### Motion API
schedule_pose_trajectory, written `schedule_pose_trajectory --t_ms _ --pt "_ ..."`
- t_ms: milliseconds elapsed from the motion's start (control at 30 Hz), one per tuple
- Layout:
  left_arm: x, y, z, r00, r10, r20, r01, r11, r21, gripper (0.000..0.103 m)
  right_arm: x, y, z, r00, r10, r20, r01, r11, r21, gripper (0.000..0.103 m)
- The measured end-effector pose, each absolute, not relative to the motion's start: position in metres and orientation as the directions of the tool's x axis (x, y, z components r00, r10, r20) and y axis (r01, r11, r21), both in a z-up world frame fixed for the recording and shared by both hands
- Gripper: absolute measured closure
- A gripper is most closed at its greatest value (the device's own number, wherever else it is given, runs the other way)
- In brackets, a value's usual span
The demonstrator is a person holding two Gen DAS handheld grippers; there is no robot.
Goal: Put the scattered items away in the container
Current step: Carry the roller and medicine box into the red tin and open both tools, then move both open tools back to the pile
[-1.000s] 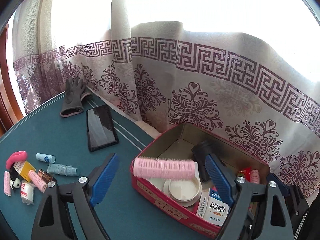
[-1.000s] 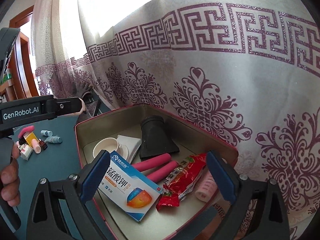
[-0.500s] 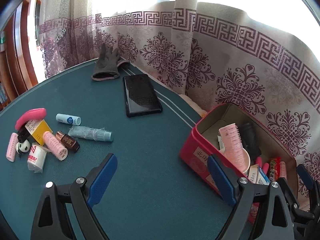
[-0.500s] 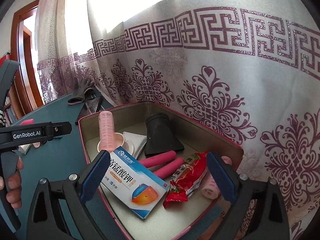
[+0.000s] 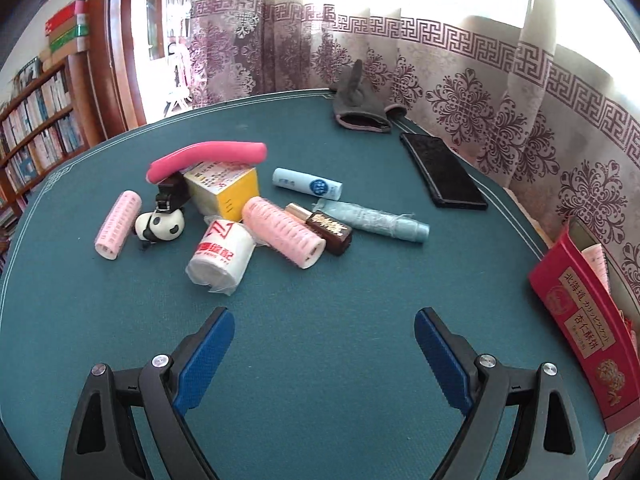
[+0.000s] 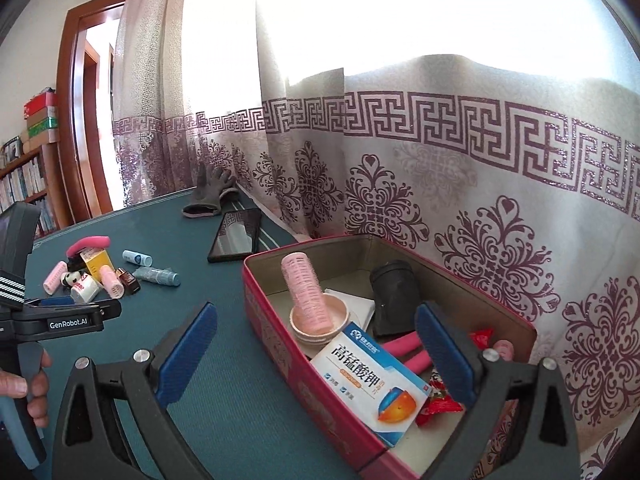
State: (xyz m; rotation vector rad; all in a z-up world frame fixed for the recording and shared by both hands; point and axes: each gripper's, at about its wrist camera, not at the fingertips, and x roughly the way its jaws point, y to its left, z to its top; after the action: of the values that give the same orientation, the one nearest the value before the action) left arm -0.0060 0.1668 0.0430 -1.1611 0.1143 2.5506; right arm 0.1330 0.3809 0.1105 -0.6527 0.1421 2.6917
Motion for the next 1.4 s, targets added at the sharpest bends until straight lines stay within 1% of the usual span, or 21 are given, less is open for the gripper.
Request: schedule_pose_trajectory --t_ms 200,300,400,500,733,967,1167,1300,1367,1400 --pt "-0.028 0.119 0.033 -0.618 0.222 -0.754 -0.194 -0.973 -0.126 0.010 0.101 0.331 0.102 -0.841 0.167 -0.515 -0.190 -0.982 -0.008 0.001" --pt "-0.034 0.109 0.029 -0.621 0.213 -0.755 -0.167 -0.976 -0.138 0.010 0.083 0.312 0.095 -0.824 0.073 -0.562 -0.097 -0.995 0.014 0.001" --pt "-0.037 0.109 0.025 -0.621 0.205 -0.756 -0.167 -0.978 -0.127 0.010 0.067 0.300 0.088 -0.809 0.028 -0.587 -0.054 -0.998 0.026 0.001" --pt "-0.042 0.108 0.019 -0.612 0.199 -0.765 -0.167 -0.978 -0.121 0.010 0.051 0.295 0.079 -0.793 0.003 -0.610 -0.041 -0.998 0.049 0.001" --pt "-0.052 0.102 0.011 -0.602 0.182 -0.777 -0.139 -0.983 -0.122 0.010 0.026 0.301 0.049 -0.737 -0.035 -0.675 -0.071 -0.989 0.128 0.001" --pt "-0.061 0.114 0.009 -0.610 0.158 -0.777 -0.161 -0.984 -0.073 0.010 0.023 0.320 0.040 -0.714 -0.115 -0.691 -0.092 -0.962 0.255 0.001" --pt "-0.077 0.130 0.012 -0.641 0.137 -0.755 -0.192 -0.981 -0.015 0.010 0.023 0.317 0.040 -0.714 -0.129 -0.689 -0.075 -0.963 0.258 0.001" --pt "-0.084 0.134 0.006 -0.616 0.162 -0.771 -0.212 -0.977 -0.035 0.010 0.023 0.317 0.040 -0.711 -0.127 -0.692 -0.077 -0.964 0.256 0.001" --pt "-0.083 0.132 0.008 -0.618 0.188 -0.764 -0.224 -0.973 -0.059 0.016 0.022 0.316 0.039 -0.705 -0.125 -0.698 -0.078 -0.965 0.252 0.001" --pt "-0.083 0.131 0.009 -0.625 0.176 -0.760 -0.213 -0.976 -0.051 0.028 0.022 0.315 0.039 -0.705 -0.122 -0.698 -0.078 -0.966 0.248 0.001"
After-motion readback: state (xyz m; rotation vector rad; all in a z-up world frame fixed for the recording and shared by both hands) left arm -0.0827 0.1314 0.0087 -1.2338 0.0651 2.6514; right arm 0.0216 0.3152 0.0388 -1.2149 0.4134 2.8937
